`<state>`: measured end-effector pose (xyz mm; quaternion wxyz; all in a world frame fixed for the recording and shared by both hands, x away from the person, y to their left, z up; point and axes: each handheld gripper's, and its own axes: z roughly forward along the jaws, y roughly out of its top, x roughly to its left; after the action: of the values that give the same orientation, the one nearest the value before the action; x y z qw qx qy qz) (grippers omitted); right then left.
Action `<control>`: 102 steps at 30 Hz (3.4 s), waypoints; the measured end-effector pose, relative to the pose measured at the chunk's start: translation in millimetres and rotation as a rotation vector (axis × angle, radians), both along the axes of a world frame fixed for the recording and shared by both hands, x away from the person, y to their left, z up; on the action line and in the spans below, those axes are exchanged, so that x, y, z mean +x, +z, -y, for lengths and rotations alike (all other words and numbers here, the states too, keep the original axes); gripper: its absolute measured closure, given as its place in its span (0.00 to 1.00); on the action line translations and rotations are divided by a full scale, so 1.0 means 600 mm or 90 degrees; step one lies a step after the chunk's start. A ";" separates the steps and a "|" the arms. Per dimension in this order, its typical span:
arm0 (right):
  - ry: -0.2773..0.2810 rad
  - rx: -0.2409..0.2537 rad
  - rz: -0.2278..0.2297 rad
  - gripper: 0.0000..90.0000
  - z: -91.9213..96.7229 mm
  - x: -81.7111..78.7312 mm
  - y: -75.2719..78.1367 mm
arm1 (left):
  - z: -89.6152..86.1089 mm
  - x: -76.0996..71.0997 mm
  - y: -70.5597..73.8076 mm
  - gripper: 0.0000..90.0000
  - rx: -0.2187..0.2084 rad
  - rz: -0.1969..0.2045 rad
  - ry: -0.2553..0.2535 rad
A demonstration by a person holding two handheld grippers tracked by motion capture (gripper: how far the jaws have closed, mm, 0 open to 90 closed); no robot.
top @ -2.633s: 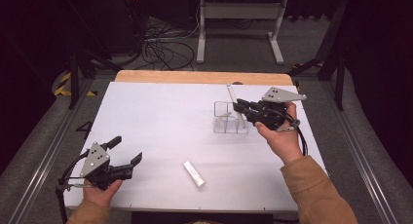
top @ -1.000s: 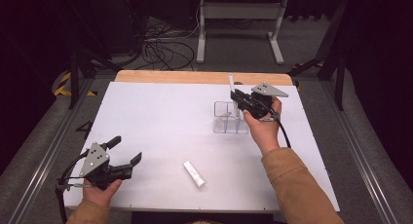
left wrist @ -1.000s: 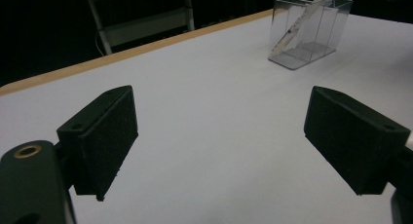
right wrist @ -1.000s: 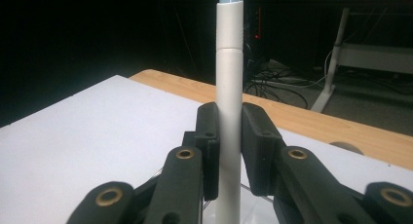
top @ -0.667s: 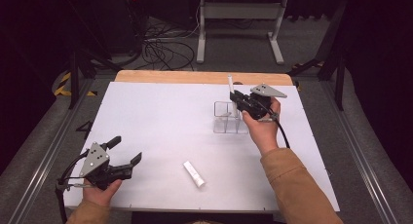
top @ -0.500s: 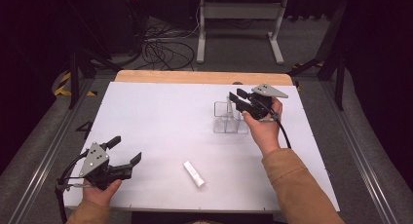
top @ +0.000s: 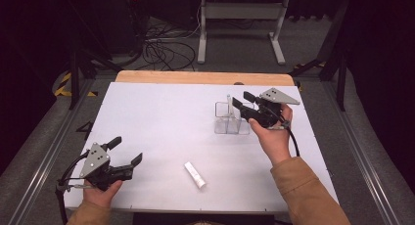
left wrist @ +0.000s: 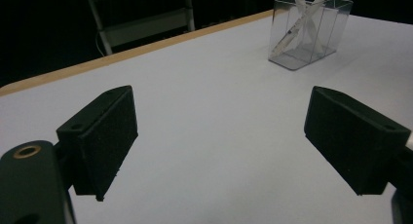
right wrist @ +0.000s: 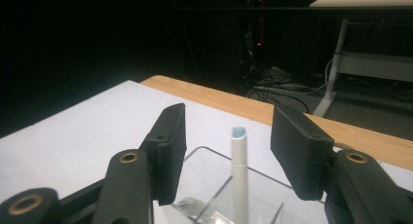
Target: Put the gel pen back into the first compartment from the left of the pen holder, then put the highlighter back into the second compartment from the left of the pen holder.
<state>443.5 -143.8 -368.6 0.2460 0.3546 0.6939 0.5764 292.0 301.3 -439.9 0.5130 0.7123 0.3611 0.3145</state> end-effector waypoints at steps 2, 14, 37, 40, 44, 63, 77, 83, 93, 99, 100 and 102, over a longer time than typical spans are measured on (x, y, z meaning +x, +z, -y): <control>0.009 -0.005 0.001 0.53 -0.001 -0.009 0.004 | 0.000 0.000 0.000 0.15 0.000 0.000 0.000; 0.066 -0.020 -0.023 0.52 -0.020 -0.064 -0.002 | -0.001 -0.001 -0.001 0.15 -0.002 -0.001 0.001; 0.099 -0.033 -0.024 0.51 -0.039 -0.086 -0.007 | 0.000 -0.001 0.000 0.15 -0.006 0.000 0.001; 0.101 -0.034 -0.027 0.50 -0.040 -0.088 -0.007 | 0.000 -0.001 0.000 0.15 -0.004 0.000 0.001; 0.107 -0.040 -0.029 0.50 -0.043 -0.094 -0.006 | 0.000 -0.001 0.000 0.15 -0.004 0.000 0.001; 0.170 -0.049 -0.043 0.49 -0.084 -0.127 -0.014 | -0.001 -0.002 0.000 0.15 -0.002 0.002 0.002; 0.182 -0.057 -0.061 0.50 -0.091 -0.135 -0.020 | -0.001 -0.002 0.001 0.15 -0.002 0.002 0.001; 0.188 -0.067 -0.081 0.50 -0.100 -0.146 -0.023 | -0.002 -0.003 0.000 0.15 -0.002 0.001 0.003; 0.194 -0.092 -0.119 0.50 -0.115 -0.163 -0.039 | -0.004 -0.006 0.001 0.15 0.001 0.003 0.005; 0.199 -0.114 -0.146 0.50 -0.125 -0.173 -0.057 | -0.004 -0.006 0.000 0.15 0.001 0.002 0.005; 0.199 -0.119 -0.150 0.49 -0.127 -0.175 -0.060 | -0.004 -0.006 0.000 0.15 0.001 0.002 0.005; 0.202 -0.127 -0.158 0.49 -0.130 -0.178 -0.067 | -0.004 -0.006 0.001 0.15 0.000 0.002 0.005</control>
<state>336.5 -65.7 -408.7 0.0992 0.2833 0.8195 0.4882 288.6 303.9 -439.5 0.5122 0.7106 0.3630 0.3176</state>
